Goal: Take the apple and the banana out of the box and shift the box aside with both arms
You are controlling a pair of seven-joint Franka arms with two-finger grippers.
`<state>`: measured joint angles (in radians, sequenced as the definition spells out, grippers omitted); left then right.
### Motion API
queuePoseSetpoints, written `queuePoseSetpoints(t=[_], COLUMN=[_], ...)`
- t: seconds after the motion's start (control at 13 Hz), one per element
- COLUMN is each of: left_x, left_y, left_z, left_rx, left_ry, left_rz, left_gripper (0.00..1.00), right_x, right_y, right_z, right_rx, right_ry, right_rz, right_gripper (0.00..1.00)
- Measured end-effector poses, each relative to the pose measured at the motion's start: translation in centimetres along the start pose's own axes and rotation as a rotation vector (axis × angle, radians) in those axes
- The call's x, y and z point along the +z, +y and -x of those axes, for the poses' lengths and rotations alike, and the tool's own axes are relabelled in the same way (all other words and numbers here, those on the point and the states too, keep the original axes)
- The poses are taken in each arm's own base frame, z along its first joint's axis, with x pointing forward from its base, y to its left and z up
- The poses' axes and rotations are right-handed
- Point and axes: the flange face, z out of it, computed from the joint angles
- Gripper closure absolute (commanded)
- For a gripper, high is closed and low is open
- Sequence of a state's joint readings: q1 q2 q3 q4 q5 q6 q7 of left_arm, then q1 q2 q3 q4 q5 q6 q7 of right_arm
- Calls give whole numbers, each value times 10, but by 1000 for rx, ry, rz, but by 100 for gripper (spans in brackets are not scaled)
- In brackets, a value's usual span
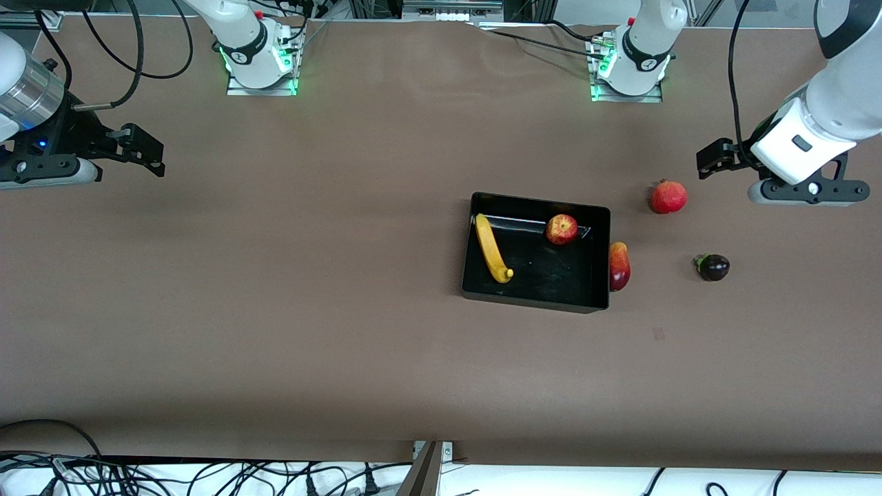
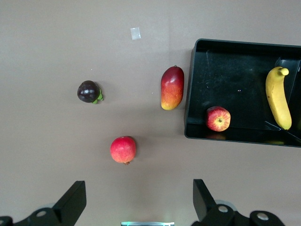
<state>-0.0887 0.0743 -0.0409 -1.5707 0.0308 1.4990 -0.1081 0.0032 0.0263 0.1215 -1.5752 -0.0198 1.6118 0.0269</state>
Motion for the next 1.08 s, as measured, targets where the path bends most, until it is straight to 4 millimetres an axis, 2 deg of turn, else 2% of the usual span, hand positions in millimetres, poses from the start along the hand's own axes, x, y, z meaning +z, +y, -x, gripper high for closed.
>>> queuePoseSetpoints(t=[0.69,0.92,1.08], left_x=[-1,26,60], left_y=[-1,29,68], left_z=[-1,-16,-32], left_rx=[-2,-1,-31], left_ry=[-8,-46,-56], left_rz=[1,19,17], left_gripper=[0,0,0], right_x=[0,0,0], right_y=[0,0,0], right_z=[0,0,0], right_rx=[0,0,0], right_ry=[0,0,0], right_rz=[0,0,0], right_gripper=[0,0,0])
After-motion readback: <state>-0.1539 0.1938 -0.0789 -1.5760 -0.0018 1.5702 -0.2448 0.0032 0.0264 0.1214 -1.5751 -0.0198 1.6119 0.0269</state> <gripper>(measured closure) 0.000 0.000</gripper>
